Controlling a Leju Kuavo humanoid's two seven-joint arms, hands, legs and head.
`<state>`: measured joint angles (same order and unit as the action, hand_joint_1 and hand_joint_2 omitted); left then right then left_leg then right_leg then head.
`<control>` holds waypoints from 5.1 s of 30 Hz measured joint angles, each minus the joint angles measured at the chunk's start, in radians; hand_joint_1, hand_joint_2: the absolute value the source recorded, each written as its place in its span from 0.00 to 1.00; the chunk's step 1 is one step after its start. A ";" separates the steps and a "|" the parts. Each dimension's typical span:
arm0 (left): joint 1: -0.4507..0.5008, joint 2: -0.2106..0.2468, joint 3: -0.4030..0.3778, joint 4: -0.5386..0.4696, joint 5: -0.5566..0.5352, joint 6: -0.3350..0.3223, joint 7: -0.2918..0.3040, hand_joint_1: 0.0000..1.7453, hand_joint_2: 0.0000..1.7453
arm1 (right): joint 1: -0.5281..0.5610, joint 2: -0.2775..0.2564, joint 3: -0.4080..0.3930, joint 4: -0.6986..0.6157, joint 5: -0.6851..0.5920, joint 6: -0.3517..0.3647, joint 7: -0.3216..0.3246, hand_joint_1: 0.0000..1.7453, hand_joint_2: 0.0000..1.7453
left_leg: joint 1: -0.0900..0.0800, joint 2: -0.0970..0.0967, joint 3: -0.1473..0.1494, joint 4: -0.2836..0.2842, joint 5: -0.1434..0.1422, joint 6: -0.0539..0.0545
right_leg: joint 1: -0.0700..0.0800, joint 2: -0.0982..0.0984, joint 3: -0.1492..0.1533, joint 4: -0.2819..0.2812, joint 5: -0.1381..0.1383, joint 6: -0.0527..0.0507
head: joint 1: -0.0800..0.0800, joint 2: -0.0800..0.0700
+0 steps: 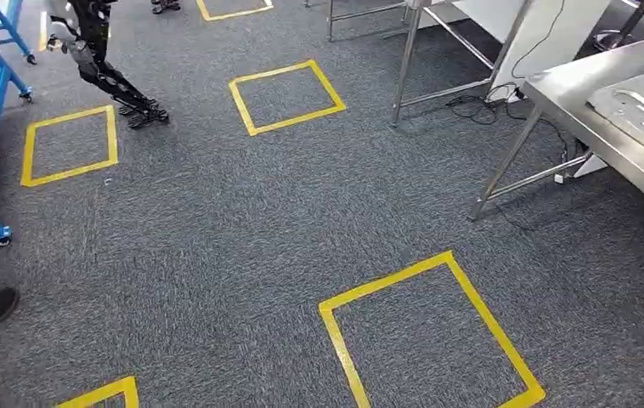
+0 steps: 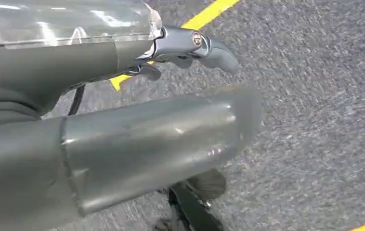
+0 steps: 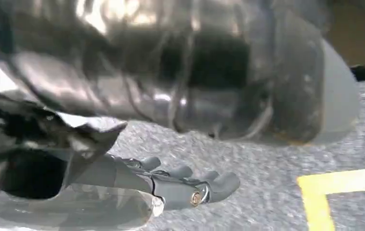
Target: Take the parts from the cabinet and place them on the table.
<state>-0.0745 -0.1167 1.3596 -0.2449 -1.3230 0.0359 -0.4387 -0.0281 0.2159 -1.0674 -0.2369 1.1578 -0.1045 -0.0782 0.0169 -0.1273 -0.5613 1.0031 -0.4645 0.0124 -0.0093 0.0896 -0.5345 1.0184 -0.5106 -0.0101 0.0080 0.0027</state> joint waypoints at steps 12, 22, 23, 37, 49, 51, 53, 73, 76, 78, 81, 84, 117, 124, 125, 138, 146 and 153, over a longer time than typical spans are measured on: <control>0.004 -0.027 -0.011 0.000 -0.028 0.037 -0.009 0.00 0.00 | 0.009 -0.002 -0.007 0.000 -0.007 0.026 0.005 0.00 0.00 | 0.019 0.160 -0.023 0.056 0.004 -0.046 | -0.008 -0.179 0.039 -0.024 -0.011 -0.008 | -0.001 0.000; -0.002 -0.042 -0.017 0.001 -0.028 0.041 -0.005 0.00 0.00 | 0.005 -0.011 -0.018 -0.001 -0.005 0.031 0.015 0.00 0.00 | -0.003 0.112 -0.011 0.002 0.006 0.021 | -0.003 -0.100 -0.078 0.233 -0.160 0.026 | 0.001 0.000; -0.002 -0.042 -0.017 0.001 -0.028 0.041 -0.005 0.00 0.00 | 0.006 -0.013 -0.019 -0.001 -0.005 0.031 0.016 0.00 0.00 | -0.011 0.096 -0.010 0.002 0.006 0.025 | 0.001 -0.098 -0.117 0.298 -0.169 0.019 | 0.001 0.000; -0.004 -0.058 -0.018 0.003 -0.025 0.044 -0.007 0.00 0.00 | 0.008 -0.026 -0.026 0.000 0.000 0.035 0.016 0.00 0.00 | -0.016 0.108 -0.088 0.174 -0.101 -0.010 | 0.032 -0.096 0.045 -0.108 0.064 -0.064 | 0.000 0.000; 0.001 -0.041 -0.019 0.002 -0.024 0.044 -0.012 0.00 0.00 | -0.008 -0.024 -0.029 0.003 0.001 0.040 0.014 0.00 0.00 | 0.013 0.135 -0.021 0.021 0.006 -0.001 | -0.015 -0.153 0.036 0.000 -0.030 0.031 | 0.000 0.000; 0.000 -0.039 -0.020 0.001 -0.024 0.044 -0.012 0.00 0.00 | -0.006 -0.023 -0.030 0.004 0.001 0.042 0.014 0.00 0.00 | 0.009 0.125 -0.025 0.021 0.007 0.009 | -0.014 -0.105 -0.024 0.121 -0.112 0.028 | 0.000 0.000; -0.001 -0.037 -0.020 0.001 -0.024 0.044 -0.012 0.00 0.00 | -0.005 -0.023 -0.031 0.005 0.001 0.042 0.014 0.00 0.00 | 0.000 0.111 -0.030 0.021 0.009 0.013 | -0.010 -0.097 -0.108 0.287 -0.177 0.022 | 0.000 0.000; 0.009 0.011 -0.024 -0.018 -0.032 0.052 -0.023 0.00 0.00 | -0.009 0.000 -0.033 0.012 0.012 0.063 0.016 0.00 0.00 | -0.003 0.146 -0.012 0.065 -0.015 -0.034 | 0.016 -0.152 0.004 -0.013 0.013 -0.037 | -0.001 0.000; 0.006 0.011 -0.025 -0.019 -0.038 0.050 -0.030 0.00 0.00 | -0.010 -0.001 -0.037 0.012 0.012 0.062 0.018 0.00 0.00 | -0.012 0.158 0.013 0.007 -0.017 -0.008 | 0.023 -0.168 0.003 -0.003 0.006 -0.022 | -0.001 0.000; 0.011 0.011 -0.025 -0.019 -0.039 0.050 -0.030 0.00 0.00 | -0.013 -0.001 -0.039 0.012 0.012 0.062 0.019 0.00 0.00 | -0.013 0.147 0.010 0.004 -0.014 0.000 | 0.022 -0.175 0.006 -0.005 0.007 -0.015 | -0.001 0.000; 0.012 0.009 -0.026 -0.019 -0.040 0.050 -0.028 0.00 0.00 | -0.013 -0.002 -0.041 0.013 0.012 0.061 0.018 0.00 0.00 | -0.003 0.133 0.015 -0.009 0.001 0.022 | 0.014 -0.110 -0.030 0.084 -0.063 0.002 | 0.000 0.000; 0.011 0.009 -0.026 -0.019 -0.039 0.050 -0.028 0.00 0.00 | -0.011 -0.003 -0.045 0.013 0.012 0.058 0.019 0.00 0.00 | -0.004 0.114 0.006 -0.007 0.004 0.024 | 0.004 -0.095 -0.133 0.302 -0.154 0.011 | 0.000 0.000; 0.013 -0.024 -0.027 -0.022 -0.045 0.049 -0.018 0.00 0.00 | -0.011 -0.006 -0.050 0.015 0.032 0.051 0.036 0.00 0.00 | -0.005 0.079 0.028 -0.013 -0.003 0.025 | -0.008 -0.092 -0.100 0.219 -0.066 0.026 | 0.000 0.000; 0.012 -0.031 -0.028 -0.025 -0.048 0.049 -0.013 0.00 0.00 | -0.013 -0.008 -0.050 0.016 0.035 0.051 0.037 0.00 0.00 | 0.005 0.007 0.004 0.001 -0.002 -0.027 | -0.007 -0.053 -0.006 0.015 0.008 -0.002 | 0.000 0.000; 0.013 -0.032 -0.028 -0.026 -0.048 0.049 -0.013 0.00 0.00 | -0.013 -0.007 -0.050 0.016 0.035 0.051 0.038 0.00 0.00 | 0.006 0.042 0.003 0.009 -0.009 -0.029 | -0.010 -0.067 -0.005 0.006 0.014 -0.012 | 0.000 0.000; 0.012 -0.033 -0.028 -0.028 -0.048 0.050 -0.012 0.00 0.00 | -0.012 -0.003 -0.050 0.016 0.036 0.051 0.040 0.00 0.00 | -0.021 0.182 0.019 0.006 -0.022 0.001 | 0.013 -0.221 0.002 0.006 0.005 -0.008 | 0.000 0.000; 0.010 -0.037 -0.028 -0.029 -0.048 0.050 -0.012 0.00 0.00 | -0.008 -0.005 -0.050 0.016 0.036 0.050 0.039 0.00 0.00 | -0.007 0.086 0.018 -0.013 0.006 0.027 | 0.002 -0.096 -0.134 0.303 -0.129 0.023 | 0.000 0.000; 0.011 -0.040 -0.028 -0.029 -0.048 0.049 -0.014 0.00 0.00 | -0.009 -0.008 -0.051 0.016 0.038 0.051 0.039 0.00 0.00 | -0.006 0.008 0.000 0.002 0.004 -0.007 | -0.003 -0.020 -0.015 0.015 0.017 0.007 | 0.000 0.000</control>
<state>-0.0635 -0.1572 1.3314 -0.2743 -1.3710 0.0847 -0.4524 -0.0372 0.2079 -1.1181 -0.2213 1.1955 -0.0538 -0.0389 0.0109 -0.1197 -0.5614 1.0050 -0.4604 0.0052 -0.0123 0.0696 -0.5498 1.0339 -0.4939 -0.0030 0.0084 0.0027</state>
